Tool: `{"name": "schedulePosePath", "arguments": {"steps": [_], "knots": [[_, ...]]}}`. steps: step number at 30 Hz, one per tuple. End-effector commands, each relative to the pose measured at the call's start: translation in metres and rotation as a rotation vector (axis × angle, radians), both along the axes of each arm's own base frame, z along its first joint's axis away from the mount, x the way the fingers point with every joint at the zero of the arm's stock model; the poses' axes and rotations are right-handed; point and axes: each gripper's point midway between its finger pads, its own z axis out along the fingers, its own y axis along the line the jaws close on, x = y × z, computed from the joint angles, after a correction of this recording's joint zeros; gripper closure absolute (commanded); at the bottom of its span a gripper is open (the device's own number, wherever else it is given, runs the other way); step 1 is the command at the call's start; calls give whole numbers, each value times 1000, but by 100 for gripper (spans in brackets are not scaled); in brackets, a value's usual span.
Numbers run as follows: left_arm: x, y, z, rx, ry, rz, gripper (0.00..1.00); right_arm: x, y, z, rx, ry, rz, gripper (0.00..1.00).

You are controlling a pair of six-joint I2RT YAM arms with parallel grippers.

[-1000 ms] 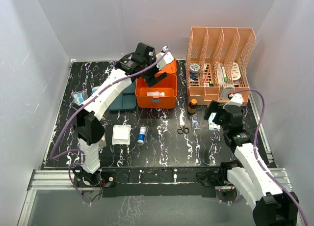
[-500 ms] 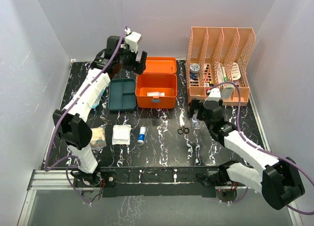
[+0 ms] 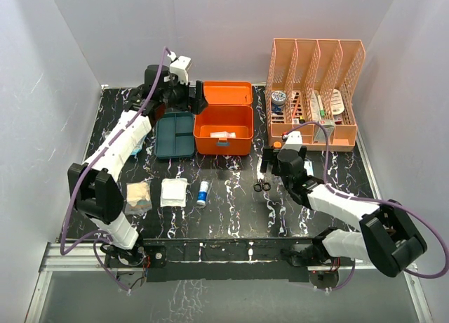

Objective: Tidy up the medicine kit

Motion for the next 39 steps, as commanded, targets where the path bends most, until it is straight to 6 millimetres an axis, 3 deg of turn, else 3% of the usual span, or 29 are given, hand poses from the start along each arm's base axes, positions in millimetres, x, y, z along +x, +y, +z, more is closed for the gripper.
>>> {"name": "schedulePosePath", "arguments": {"steps": [1, 20, 39], "knots": [[-3, 5, 27, -78, -78, -9, 1, 15, 0, 12, 16, -78, -45, 2], [-3, 28, 10, -124, -84, -22, 1, 40, 5, -7, 10, -80, -104, 4], [5, 41, -15, -153, -28, -102, 1, 66, 9, -19, -5, -107, -167, 17]]}}
